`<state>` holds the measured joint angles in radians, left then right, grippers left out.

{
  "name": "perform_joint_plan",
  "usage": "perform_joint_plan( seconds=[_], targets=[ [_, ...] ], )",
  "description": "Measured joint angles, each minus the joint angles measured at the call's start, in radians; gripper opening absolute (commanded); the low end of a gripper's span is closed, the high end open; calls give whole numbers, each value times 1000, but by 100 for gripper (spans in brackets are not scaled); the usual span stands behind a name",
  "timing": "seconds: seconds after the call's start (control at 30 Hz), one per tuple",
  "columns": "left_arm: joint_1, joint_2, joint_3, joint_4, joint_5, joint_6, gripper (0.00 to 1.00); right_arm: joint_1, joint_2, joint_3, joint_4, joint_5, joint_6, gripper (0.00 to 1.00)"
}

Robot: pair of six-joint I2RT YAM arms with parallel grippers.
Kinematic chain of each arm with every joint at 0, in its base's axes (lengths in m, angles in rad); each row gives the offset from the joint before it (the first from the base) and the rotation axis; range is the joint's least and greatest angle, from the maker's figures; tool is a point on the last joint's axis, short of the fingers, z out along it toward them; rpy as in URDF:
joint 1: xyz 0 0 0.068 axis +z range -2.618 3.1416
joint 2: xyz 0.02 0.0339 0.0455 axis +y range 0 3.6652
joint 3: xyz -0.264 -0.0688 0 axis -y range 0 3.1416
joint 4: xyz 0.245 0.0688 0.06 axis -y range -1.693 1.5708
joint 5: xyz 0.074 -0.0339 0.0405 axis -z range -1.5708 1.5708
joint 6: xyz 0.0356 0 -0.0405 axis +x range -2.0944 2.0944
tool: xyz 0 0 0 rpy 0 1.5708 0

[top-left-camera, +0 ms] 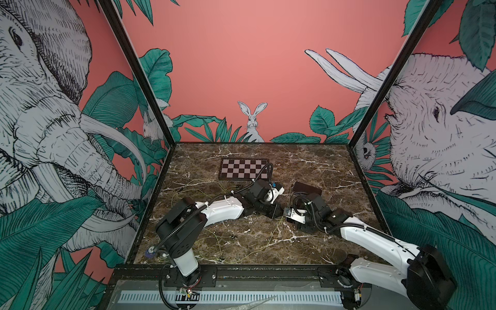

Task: Plug wired earphones into phones
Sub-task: Insert the wired earphone into the phone.

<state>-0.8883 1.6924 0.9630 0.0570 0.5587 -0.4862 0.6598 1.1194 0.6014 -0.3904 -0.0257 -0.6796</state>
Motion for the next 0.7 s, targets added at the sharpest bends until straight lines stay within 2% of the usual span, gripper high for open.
perform_joint_plan(
  seconds=[0.7],
  targets=[
    [-3, 31, 38, -62, 27, 34, 0, 14, 1, 0, -38, 3, 44, 59]
  ],
)
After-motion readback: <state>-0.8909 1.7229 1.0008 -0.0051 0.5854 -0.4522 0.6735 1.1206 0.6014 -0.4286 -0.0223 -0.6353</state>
